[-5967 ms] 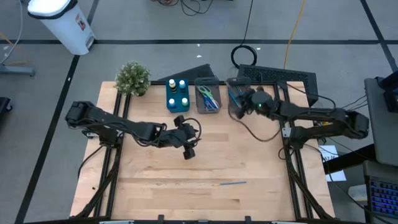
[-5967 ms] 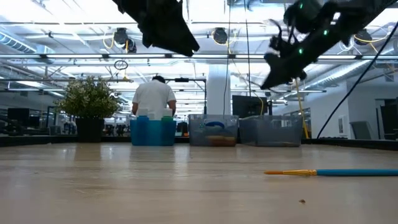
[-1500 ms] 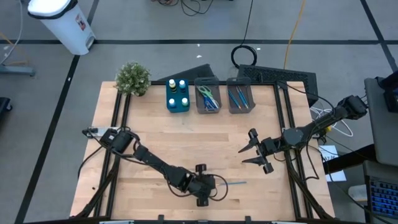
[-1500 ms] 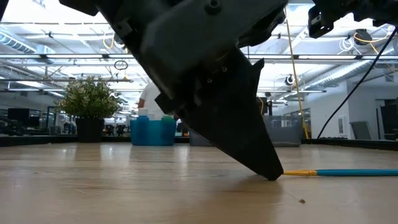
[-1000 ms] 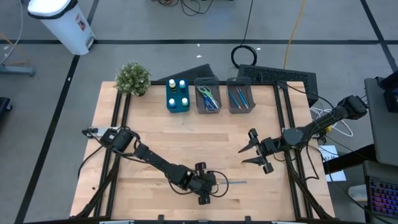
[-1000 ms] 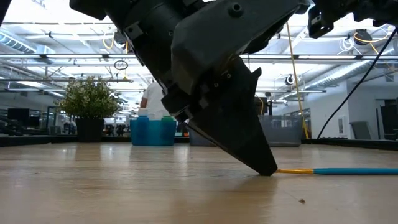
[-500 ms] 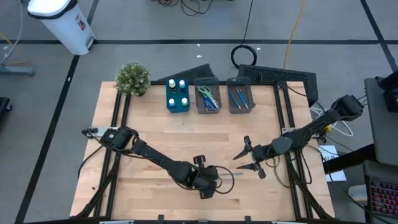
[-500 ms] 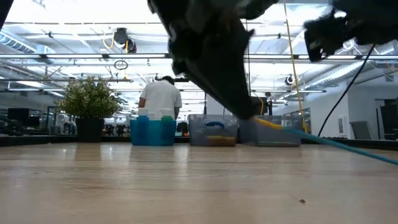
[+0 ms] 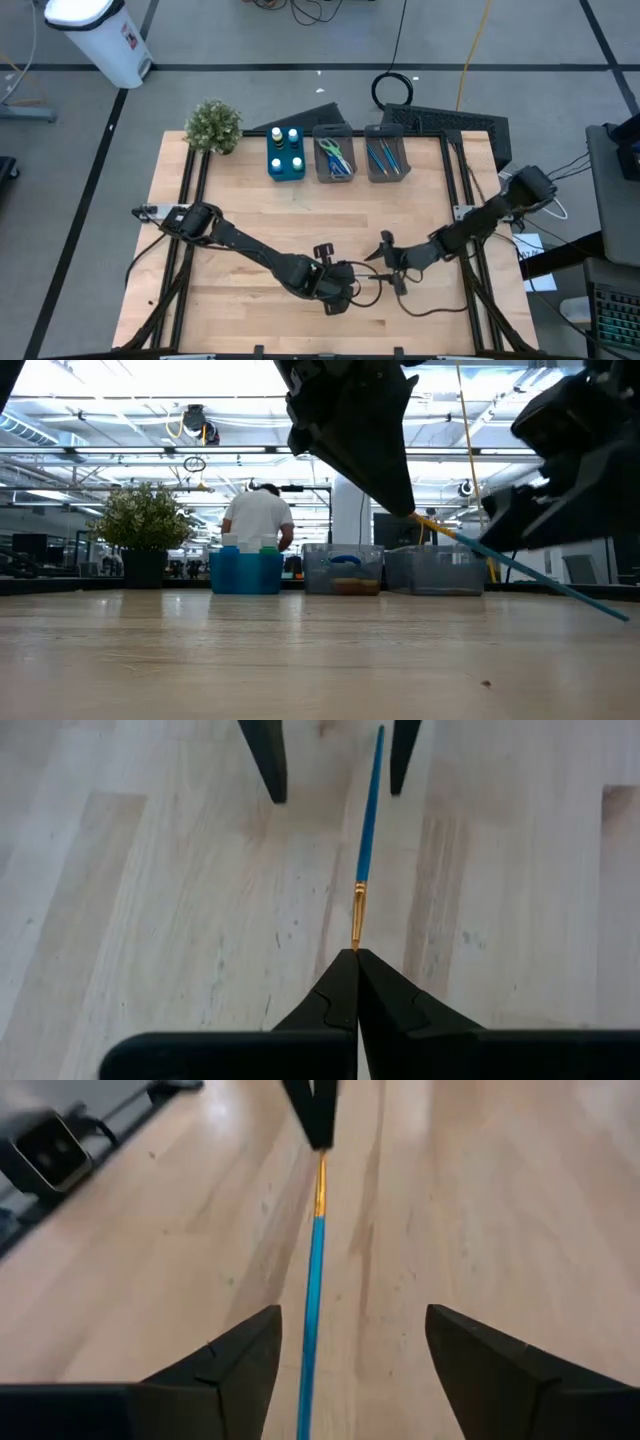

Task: Pick & Place Paint Supplies
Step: Put the blue paint brush into the right black bin

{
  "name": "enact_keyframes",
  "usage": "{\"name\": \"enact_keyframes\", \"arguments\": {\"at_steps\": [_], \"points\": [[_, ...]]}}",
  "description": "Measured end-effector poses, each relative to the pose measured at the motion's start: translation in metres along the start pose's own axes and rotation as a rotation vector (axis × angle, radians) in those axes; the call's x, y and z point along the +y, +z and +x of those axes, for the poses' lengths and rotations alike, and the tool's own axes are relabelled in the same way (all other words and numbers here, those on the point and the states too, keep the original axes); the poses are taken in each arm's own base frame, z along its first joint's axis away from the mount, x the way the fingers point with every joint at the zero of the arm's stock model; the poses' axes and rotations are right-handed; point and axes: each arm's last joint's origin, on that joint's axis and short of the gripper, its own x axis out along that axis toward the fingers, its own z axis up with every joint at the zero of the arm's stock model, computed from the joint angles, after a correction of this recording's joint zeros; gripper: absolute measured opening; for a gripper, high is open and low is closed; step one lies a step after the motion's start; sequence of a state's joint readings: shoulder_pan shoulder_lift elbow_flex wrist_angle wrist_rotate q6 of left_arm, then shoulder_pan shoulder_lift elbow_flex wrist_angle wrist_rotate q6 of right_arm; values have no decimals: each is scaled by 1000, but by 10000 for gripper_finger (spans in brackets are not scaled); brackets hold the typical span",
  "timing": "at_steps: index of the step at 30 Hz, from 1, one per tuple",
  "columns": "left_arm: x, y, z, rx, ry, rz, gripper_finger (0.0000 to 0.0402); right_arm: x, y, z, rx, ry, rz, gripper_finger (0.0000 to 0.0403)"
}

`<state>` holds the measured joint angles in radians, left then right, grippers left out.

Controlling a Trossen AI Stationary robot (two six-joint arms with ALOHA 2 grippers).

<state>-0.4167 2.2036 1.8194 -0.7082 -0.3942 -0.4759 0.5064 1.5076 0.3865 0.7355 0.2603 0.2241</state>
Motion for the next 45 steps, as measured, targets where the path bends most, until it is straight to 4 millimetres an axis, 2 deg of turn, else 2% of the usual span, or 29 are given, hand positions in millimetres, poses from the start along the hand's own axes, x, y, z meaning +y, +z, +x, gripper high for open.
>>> {"name": "enact_keyframes", "arguments": {"at_steps": [7, 11, 15, 22, 26, 29, 33, 38, 42, 45], "points": [[0, 0, 0, -2, -1, -2, 0, 4, -7, 21, 49, -8, -10, 215], [0, 0, 0, 2, 2, 0, 0, 6, -9, 27, 66, -8, -15, 187], [0, -1, 0, 7, 3, 1, 0, 6, -9, 27, 71, 18, -15, 134], [1, 0, 0, 2, 1, -10, 2, 9, -1, 23, 50, 82, -6, 14], [2, 3, 1, 4, -31, -29, 16, 9, 3, 20, 41, 98, -1, 12], [7, 9, -7, 25, -136, -37, 27, 8, 7, 18, 32, 105, 0, 6], [15, 25, -51, -21, -304, 2, 34, 3, 11, 14, 41, 79, 27, 5], [25, 34, -126, -216, -286, 167, 36, -6, 21, 8, 20, 51, 52, 4], [35, 28, -179, -349, -247, 291, 36, -20, 35, 0, -26, 5, 85, 4], [43, 11, -199, -414, -274, 328, 37, -35, 48, -8, -77, -11, 118, 3]]}}
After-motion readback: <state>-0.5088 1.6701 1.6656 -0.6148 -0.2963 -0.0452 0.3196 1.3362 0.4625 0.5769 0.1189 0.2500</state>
